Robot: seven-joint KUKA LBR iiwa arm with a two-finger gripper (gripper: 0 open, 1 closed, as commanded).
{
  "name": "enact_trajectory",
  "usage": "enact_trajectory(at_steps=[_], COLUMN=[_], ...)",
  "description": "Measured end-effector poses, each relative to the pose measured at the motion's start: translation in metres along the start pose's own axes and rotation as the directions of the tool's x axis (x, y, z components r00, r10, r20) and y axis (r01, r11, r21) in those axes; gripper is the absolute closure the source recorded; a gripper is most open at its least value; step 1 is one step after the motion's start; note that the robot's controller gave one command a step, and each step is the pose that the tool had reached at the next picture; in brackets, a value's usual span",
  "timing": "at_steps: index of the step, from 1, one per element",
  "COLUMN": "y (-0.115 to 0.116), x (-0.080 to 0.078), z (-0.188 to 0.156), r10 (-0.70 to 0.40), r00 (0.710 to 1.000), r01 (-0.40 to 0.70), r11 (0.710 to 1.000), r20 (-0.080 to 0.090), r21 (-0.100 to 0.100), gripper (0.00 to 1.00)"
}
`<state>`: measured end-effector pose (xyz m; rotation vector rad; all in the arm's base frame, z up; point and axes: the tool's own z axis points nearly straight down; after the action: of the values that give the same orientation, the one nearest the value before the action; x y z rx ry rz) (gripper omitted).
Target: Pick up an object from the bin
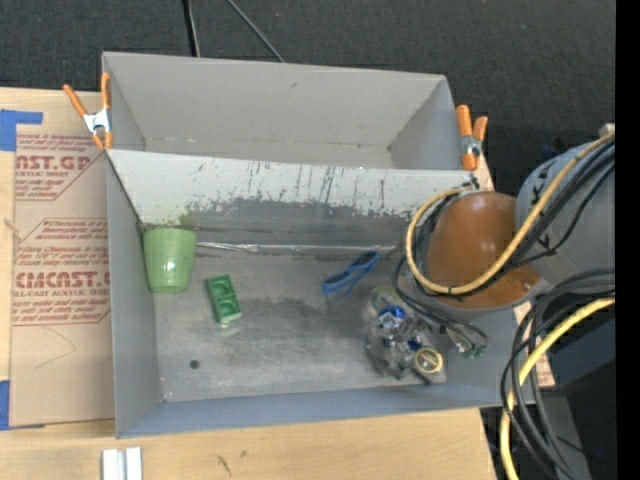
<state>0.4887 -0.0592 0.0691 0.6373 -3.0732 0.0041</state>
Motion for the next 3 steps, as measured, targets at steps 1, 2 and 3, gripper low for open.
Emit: enact_trajectory(at_steps=[1, 2, 3], y=[0.004, -0.065, -0.068], x=[-0.006, -0.011, -0.014], z=[-0.001, 0.0, 0.001], r10=[-0.006, 0.189, 0.14], r00=[1.0, 0.982, 0.99], r01=[0.006, -0.189, -0.14], r11=[1.0, 0.982, 0.99], r20=[0.013, 0.0, -0.005], r21=[0.001, -0.014, -0.027], gripper=[0.0, 0.0, 0.0])
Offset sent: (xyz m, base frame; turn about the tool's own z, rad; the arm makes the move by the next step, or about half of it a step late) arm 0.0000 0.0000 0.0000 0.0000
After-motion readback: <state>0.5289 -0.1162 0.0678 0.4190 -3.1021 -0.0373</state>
